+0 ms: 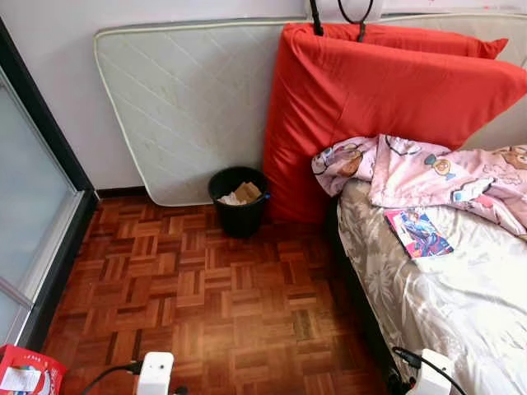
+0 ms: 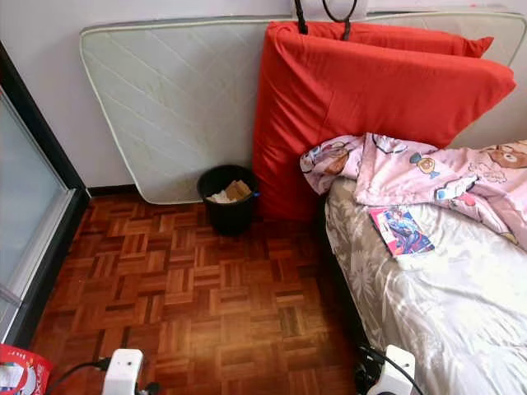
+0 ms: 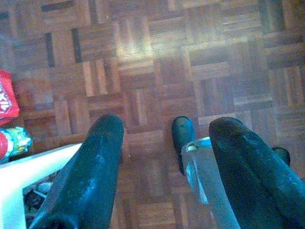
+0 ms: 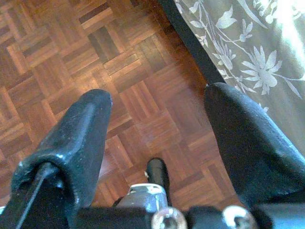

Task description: Clean up the room

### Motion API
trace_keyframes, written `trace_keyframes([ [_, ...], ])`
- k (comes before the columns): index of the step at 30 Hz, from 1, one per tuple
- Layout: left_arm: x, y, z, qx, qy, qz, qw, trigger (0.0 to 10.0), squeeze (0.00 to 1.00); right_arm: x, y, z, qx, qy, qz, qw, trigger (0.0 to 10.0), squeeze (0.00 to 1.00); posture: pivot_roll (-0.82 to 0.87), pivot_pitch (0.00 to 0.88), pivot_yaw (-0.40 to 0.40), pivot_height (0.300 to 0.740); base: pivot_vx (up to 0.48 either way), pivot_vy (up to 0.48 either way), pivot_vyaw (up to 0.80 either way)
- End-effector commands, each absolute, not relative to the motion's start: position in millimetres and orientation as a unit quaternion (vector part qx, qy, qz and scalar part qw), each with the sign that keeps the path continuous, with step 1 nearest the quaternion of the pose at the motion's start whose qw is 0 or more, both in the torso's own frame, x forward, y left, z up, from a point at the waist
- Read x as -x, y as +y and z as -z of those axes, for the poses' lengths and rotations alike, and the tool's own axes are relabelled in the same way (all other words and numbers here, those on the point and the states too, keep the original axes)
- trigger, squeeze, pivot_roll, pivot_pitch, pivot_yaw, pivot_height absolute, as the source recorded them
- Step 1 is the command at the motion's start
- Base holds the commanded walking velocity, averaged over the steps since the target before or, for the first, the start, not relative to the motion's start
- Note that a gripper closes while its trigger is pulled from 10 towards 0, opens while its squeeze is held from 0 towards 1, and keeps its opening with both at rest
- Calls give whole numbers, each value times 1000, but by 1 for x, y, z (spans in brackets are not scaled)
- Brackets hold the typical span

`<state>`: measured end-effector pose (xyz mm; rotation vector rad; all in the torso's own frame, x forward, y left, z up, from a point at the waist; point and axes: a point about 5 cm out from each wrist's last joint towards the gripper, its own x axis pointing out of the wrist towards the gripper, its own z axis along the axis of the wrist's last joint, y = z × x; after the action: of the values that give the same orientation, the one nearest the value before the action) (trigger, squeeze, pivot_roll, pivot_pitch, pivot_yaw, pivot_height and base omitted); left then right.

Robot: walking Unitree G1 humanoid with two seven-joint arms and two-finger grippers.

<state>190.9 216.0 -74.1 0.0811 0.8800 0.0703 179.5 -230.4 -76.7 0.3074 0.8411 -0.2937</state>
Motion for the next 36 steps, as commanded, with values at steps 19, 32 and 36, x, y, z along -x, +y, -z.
trace_keyframes([
  [19,-190,221,75,-41,440,-44,896,10000,0,-173,-227,81,-151,427,127,883,10000,0,13,6,0,740,0,0,-333],
  [32,-191,221,74,-60,436,-30,897,10000,0,-172,-226,82,-145,433,122,881,10000,0,13,0,2,740,0,-222,-788],
  [36,-191,221,74,-59,435,-32,898,10000,0,-172,-227,82,-145,433,123,881,10000,0,14,3,1,740,0,0,-788],
])
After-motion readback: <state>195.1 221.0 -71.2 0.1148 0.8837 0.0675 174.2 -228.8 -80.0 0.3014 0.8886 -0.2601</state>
